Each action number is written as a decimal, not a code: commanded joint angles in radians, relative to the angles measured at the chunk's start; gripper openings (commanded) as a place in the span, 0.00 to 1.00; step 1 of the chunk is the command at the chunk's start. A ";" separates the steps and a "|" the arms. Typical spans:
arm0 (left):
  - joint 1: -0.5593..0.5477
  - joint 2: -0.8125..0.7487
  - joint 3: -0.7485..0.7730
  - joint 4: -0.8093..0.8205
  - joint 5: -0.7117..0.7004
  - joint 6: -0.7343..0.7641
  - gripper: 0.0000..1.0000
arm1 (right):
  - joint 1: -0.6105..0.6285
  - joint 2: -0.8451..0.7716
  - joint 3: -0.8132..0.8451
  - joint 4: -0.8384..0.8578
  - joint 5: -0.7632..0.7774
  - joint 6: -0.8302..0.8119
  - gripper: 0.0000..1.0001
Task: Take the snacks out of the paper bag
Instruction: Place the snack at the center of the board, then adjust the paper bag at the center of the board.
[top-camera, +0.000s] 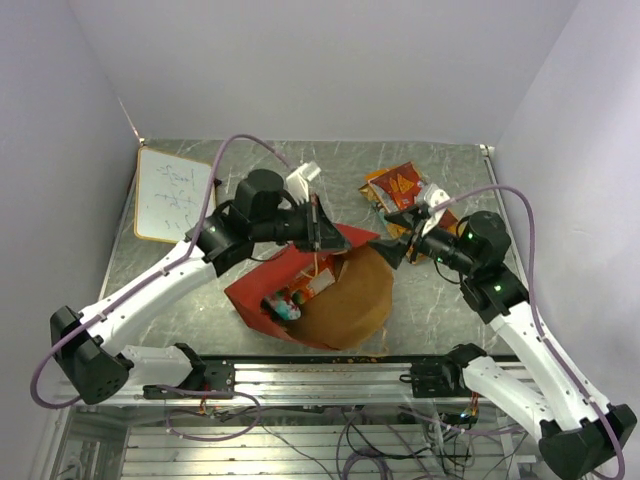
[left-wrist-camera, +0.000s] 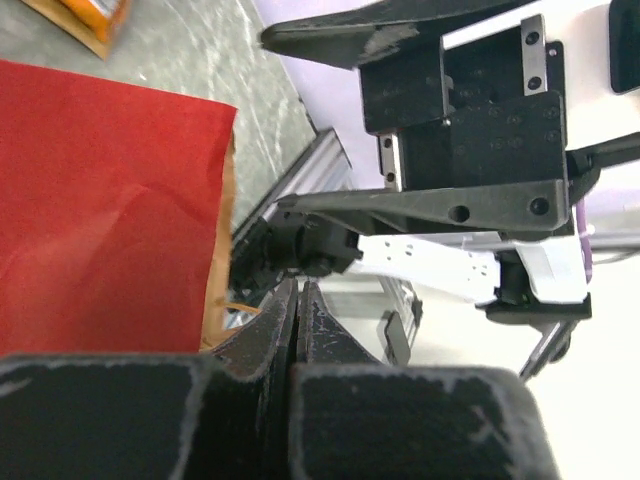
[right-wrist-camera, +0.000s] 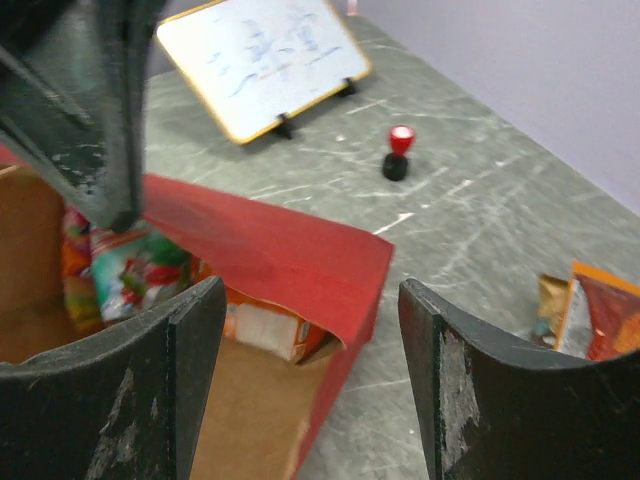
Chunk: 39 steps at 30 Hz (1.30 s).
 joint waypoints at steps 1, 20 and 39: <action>-0.117 -0.042 -0.043 0.099 -0.117 -0.047 0.07 | 0.022 -0.063 0.025 -0.180 -0.253 -0.219 0.70; -0.435 -0.016 -0.181 0.168 -0.331 -0.139 0.07 | 0.156 -0.142 0.062 -0.735 -0.072 -0.904 0.72; -0.398 -0.153 -0.097 -0.014 -0.621 -0.114 0.07 | 0.244 -0.338 0.096 -0.803 -0.023 -0.888 0.67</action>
